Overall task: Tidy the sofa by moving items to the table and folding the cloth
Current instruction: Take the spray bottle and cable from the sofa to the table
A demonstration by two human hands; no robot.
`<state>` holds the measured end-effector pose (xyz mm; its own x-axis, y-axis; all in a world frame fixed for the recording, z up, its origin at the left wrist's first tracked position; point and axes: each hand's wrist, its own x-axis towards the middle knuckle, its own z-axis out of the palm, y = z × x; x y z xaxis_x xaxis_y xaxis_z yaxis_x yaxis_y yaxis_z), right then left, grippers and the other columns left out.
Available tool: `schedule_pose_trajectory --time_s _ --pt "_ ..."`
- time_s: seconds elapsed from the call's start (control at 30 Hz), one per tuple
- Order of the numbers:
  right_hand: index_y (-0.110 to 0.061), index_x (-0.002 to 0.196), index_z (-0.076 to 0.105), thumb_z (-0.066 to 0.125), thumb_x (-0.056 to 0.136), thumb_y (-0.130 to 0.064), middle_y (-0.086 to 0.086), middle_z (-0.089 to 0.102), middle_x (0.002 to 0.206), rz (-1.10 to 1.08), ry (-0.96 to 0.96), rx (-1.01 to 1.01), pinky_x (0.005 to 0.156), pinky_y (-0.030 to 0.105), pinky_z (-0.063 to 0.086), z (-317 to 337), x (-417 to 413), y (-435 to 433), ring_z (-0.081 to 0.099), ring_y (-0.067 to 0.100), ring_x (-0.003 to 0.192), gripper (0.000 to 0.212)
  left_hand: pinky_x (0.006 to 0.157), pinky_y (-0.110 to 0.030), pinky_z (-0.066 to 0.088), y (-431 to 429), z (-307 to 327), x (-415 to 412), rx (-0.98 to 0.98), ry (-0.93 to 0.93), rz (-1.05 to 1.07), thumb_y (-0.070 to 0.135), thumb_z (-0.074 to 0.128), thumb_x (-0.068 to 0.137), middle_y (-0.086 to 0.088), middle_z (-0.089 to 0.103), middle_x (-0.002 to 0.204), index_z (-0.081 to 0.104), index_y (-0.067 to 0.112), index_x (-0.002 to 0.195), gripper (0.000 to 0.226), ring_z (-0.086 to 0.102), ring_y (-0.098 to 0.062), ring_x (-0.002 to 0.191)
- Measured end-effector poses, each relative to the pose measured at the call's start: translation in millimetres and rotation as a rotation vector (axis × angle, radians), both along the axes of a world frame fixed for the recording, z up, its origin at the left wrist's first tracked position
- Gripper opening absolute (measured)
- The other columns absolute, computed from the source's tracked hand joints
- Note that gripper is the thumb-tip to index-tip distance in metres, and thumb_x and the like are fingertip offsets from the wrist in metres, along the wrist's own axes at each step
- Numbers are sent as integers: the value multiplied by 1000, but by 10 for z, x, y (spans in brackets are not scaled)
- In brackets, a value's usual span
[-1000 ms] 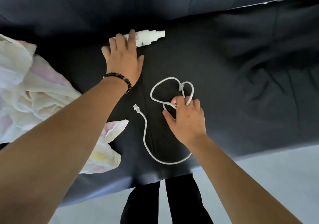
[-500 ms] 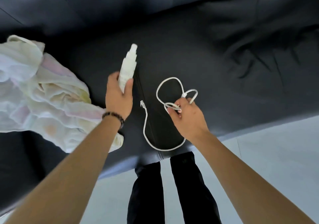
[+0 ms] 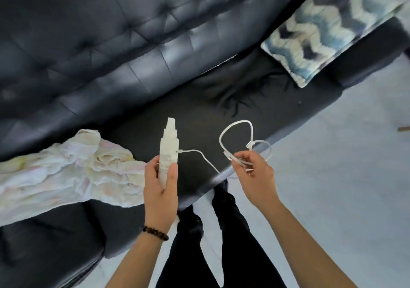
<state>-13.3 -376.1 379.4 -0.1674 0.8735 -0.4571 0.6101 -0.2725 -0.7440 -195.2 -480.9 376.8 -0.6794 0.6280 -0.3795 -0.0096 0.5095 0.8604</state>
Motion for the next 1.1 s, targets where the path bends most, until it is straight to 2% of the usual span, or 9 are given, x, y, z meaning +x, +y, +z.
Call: schedule_pose_trajectory --time_s 0.13,0.27,0.37,0.47,0.53,0.7,0.87,1.0,1.1 --pt "-42 96 62 68 91 -20 -17 68 97 -231 44 114 71 5 45 1047 551 -403 62 -6 88 23 76 -36 53 55 937 240 137 35 -135 38 57 94 -1 62 109 51 23 120 30 63 -22 96" --pt "-39 98 64 69 90 -29 -15 67 97 -461 115 232 68 6 46 1687 1119 -753 62 -4 86 13 72 -33 52 213 1519 674 249 27 -310 55 59 86 1 63 105 53 26 117 43 64 -20 92" --pt "-37 98 64 67 92 -31 -10 69 98 -685 159 313 66 6 46 1979 1707 -1028 62 -4 85 9 68 -23 48 310 1836 1253 308 32 -524 45 59 90 5 64 105 53 26 117 33 64 -16 91" --pt "-31 101 67 65 94 -31 -7 71 95 -847 202 360 63 8 46 2093 2303 -1272 64 -2 80 7 61 -16 51 384 2069 1883 359 35 -688 31 58 92 7 64 102 53 22 119 29 65 -10 88" --pt "-28 101 68 65 94 -29 -6 72 91 -929 224 400 62 10 47 2112 2724 -1432 64 0 78 7 61 -11 50 412 2179 2353 398 21 -767 34 58 91 7 64 101 52 20 122 34 65 -3 85" --pt "-29 99 68 66 93 -31 -8 72 84 -1088 251 447 61 12 46 2158 3930 -1761 64 1 73 6 81 -40 56 406 2281 3661 439 -40 -864 47 57 84 21 63 101 52 26 121 43 67 -19 96" --pt "-30 96 68 67 92 -32 -4 71 82 -1240 248 522 56 13 45 2251 5111 -1849 61 9 66 5 87 -46 54 470 2344 4951 461 -71 -973 45 58 84 21 63 100 53 25 121 43 65 -25 102" --pt "-29 96 68 67 93 -29 -6 69 82 -1329 244 541 55 13 44 2276 5891 -1862 56 4 64 3 81 -40 53 587 2360 5821 442 -115 -1031 41 59 84 24 66 93 54 38 107 24 65 -21 94" --pt "-29 99 68 68 92 -29 -7 70 84 -1368 222 527 57 15 47 2153 6498 -1765 61 4 70 7 75 -30 51 744 2227 6476 432 -147 -1056 42 61 82 18 66 95 55 33 111 30 65 -16 91"
